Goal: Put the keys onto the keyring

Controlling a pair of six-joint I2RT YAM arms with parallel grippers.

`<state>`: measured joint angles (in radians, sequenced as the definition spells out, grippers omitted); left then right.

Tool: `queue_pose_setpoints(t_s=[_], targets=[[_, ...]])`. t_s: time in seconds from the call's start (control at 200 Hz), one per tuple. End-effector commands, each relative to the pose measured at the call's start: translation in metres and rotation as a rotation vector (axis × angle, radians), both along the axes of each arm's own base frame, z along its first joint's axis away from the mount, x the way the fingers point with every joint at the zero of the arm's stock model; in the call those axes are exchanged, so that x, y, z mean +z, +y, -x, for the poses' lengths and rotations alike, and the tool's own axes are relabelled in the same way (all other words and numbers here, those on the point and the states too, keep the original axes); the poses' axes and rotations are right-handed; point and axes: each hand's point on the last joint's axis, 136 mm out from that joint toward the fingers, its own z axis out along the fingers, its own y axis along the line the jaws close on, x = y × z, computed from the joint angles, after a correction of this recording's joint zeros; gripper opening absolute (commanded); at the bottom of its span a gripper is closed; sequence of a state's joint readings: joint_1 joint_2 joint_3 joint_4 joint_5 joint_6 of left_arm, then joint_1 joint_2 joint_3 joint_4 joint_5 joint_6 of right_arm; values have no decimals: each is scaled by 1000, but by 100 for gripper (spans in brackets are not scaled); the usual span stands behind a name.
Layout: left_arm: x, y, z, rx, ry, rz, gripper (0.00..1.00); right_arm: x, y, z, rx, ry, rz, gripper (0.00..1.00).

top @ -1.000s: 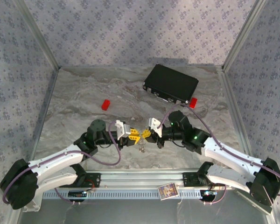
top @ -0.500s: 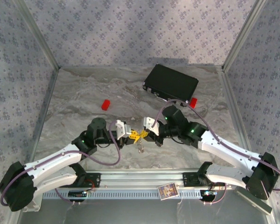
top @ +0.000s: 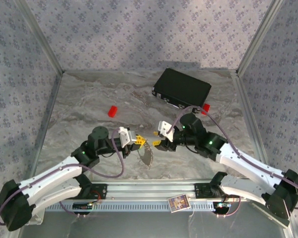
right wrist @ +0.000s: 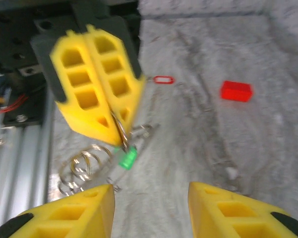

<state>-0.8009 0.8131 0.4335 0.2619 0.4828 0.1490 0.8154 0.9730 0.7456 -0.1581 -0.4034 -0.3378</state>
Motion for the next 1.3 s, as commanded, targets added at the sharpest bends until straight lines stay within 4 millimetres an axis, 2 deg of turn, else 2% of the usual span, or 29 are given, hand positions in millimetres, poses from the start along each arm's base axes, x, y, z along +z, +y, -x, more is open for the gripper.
queue_pose_setpoints(t_s=[0.0, 0.16, 0.275, 0.35, 0.5, 0.605, 0.665, 0.685, 0.77, 0.904, 0.964, 1.109, 1.294], targets=[[23, 13, -18, 143, -64, 26, 0, 9, -4, -26, -148, -34, -56, 44], [37, 44, -40, 370, -90, 43, 0, -1, 19, -30, -158, 27, -42, 44], [49, 80, -63, 611, -108, 39, 0, -13, 44, -42, -224, 55, -50, 40], [56, 114, -80, 824, -120, 36, 0, -23, 61, -47, -260, 120, -55, 39], [64, 168, -96, 1099, -114, 10, 0, -57, 93, -68, -418, 336, -8, 38], [67, 201, -101, 1225, -62, 30, 0, -92, 129, -64, -390, 505, 71, 37], [68, 220, -102, 1296, -36, 49, 0, -109, 148, -60, -372, 510, 113, 37], [69, 227, -101, 1318, -30, 58, 0, -102, 160, -62, -353, 492, 98, 37], [76, 256, -97, 1431, -38, 99, 0, -114, 189, -63, -309, 430, 125, 39], [85, 290, -85, 1572, -63, 145, 0, -123, 231, -74, -259, 335, 145, 40], [88, 300, -80, 1616, -69, 170, 0, -127, 249, -78, -242, 305, 144, 41], [93, 323, -63, 1728, -86, 257, 0, -151, 285, -82, -192, 228, 179, 43], [93, 331, -54, 1759, -86, 302, 0, -178, 314, -95, -198, 159, 227, 45]])
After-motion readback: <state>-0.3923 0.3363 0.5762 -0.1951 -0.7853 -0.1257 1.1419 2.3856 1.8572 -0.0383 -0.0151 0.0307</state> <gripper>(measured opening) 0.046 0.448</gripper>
